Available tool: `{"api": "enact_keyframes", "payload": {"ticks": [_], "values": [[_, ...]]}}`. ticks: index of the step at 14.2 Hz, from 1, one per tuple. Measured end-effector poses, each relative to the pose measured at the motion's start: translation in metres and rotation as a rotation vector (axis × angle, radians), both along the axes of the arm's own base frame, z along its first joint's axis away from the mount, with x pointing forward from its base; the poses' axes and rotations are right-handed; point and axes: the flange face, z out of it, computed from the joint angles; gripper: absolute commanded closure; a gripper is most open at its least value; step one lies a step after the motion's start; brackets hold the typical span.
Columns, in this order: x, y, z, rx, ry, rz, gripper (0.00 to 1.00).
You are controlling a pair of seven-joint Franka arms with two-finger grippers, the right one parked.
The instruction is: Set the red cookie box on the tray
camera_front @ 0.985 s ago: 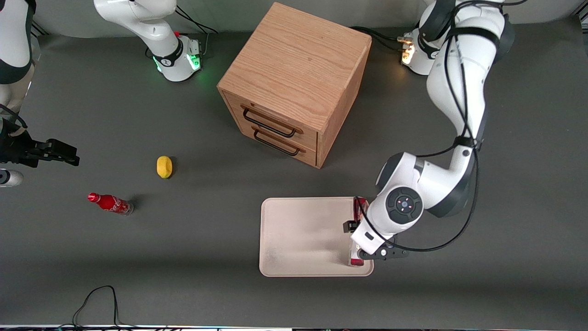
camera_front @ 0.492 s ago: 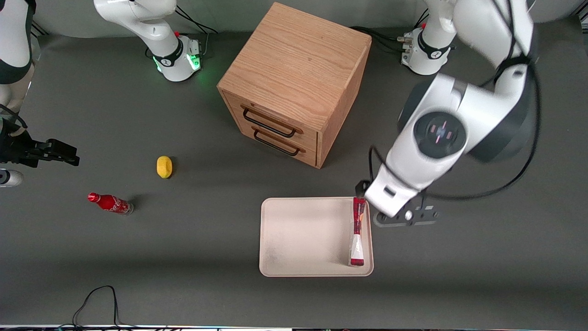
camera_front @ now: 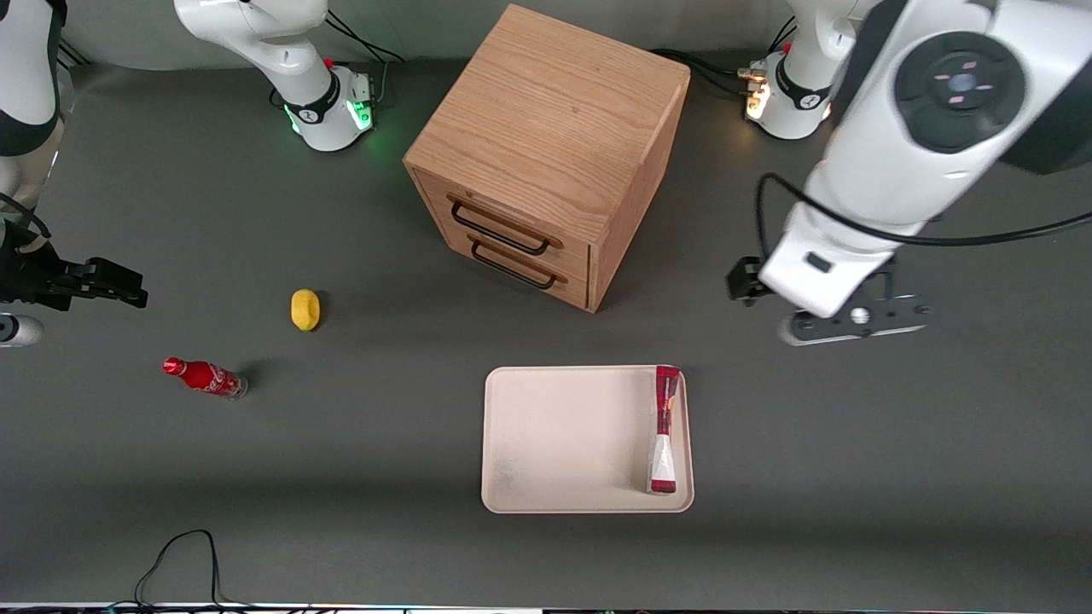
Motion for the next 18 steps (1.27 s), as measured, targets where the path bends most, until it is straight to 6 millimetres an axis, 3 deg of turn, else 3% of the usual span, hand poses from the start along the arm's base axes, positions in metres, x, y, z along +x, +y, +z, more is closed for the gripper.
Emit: {"api": "enact_keyframes", "payload": {"ticks": [5, 9, 13, 15, 18], "values": [[-0.006, 0.098, -0.011, 0.002, 0.037, -0.043, 0.00], [-0.022, 0.154, -0.021, -0.019, 0.030, -0.063, 0.00], [-0.034, 0.219, -0.012, -0.053, 0.028, -0.074, 0.00], [-0.037, 0.235, -0.006, -0.054, 0.019, -0.073, 0.00], [-0.039, 0.230, 0.000, -0.053, 0.004, -0.085, 0.00]]}}
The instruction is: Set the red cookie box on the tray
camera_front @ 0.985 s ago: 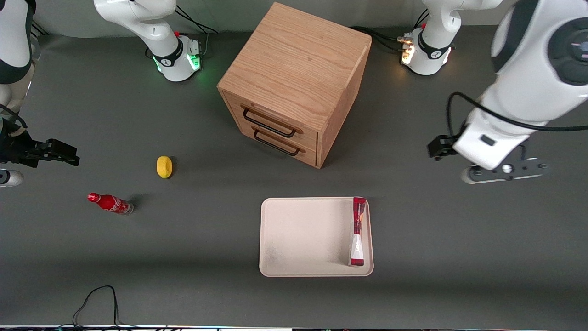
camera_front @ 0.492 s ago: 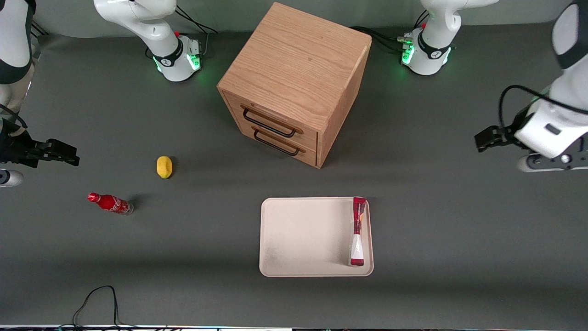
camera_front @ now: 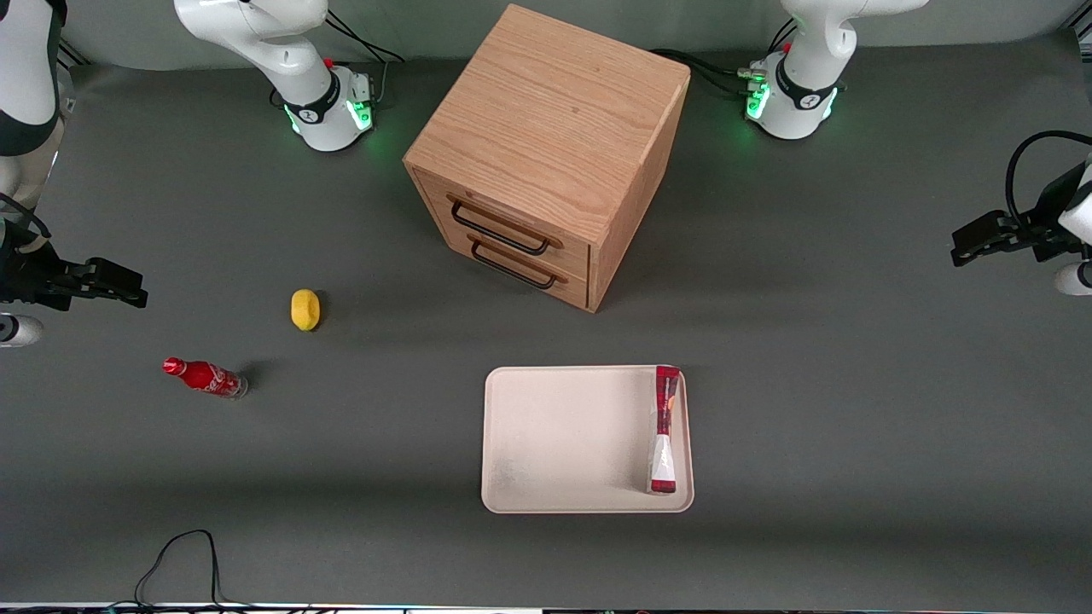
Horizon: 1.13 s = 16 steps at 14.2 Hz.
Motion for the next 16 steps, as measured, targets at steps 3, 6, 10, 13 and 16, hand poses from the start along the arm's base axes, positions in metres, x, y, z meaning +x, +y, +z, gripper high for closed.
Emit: {"api": "enact_keyframes", "payload": {"ticks": [3, 6, 10, 13, 16], "values": [[-0.001, -0.005, 0.003, -0.008, -0.006, -0.008, 0.00], [-0.002, -0.013, 0.004, -0.018, -0.003, -0.019, 0.00], [-0.005, -0.016, 0.006, -0.045, 0.014, -0.019, 0.00], [-0.007, -0.017, 0.005, -0.049, 0.028, -0.019, 0.00], [-0.011, -0.017, 0.003, -0.050, 0.058, -0.018, 0.00]]}}
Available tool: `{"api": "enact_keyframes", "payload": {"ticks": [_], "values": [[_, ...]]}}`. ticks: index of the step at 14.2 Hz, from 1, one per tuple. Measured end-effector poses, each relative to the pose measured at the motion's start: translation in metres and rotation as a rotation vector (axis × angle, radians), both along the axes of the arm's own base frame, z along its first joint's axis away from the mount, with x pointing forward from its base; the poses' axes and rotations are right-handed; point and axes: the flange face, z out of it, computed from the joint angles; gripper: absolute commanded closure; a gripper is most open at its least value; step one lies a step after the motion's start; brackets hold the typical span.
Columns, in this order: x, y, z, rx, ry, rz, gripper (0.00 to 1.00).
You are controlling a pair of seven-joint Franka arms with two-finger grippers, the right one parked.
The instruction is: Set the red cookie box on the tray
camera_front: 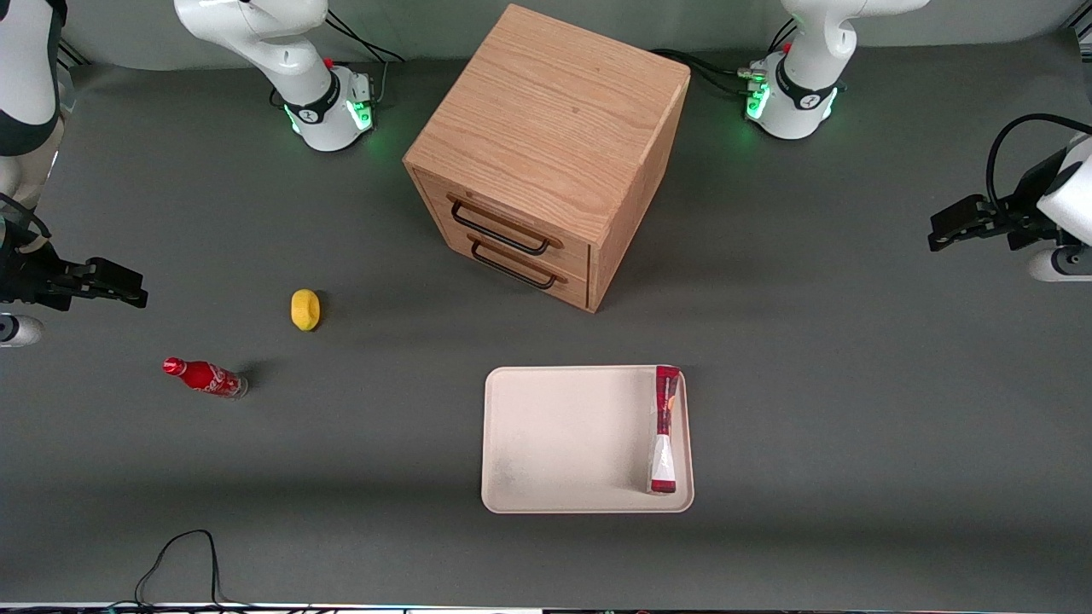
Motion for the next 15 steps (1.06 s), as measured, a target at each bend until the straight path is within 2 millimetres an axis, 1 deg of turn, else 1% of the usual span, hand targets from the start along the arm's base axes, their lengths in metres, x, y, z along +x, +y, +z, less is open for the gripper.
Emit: {"api": "enact_keyframes", "payload": {"ticks": [5, 9, 15], "values": [[-0.001, 0.003, 0.000, 0.000, 0.008, 0.005, 0.00], [-0.001, 0.015, 0.001, 0.000, 0.005, 0.027, 0.00], [-0.001, 0.014, 0.003, 0.000, 0.002, 0.026, 0.00]]}}
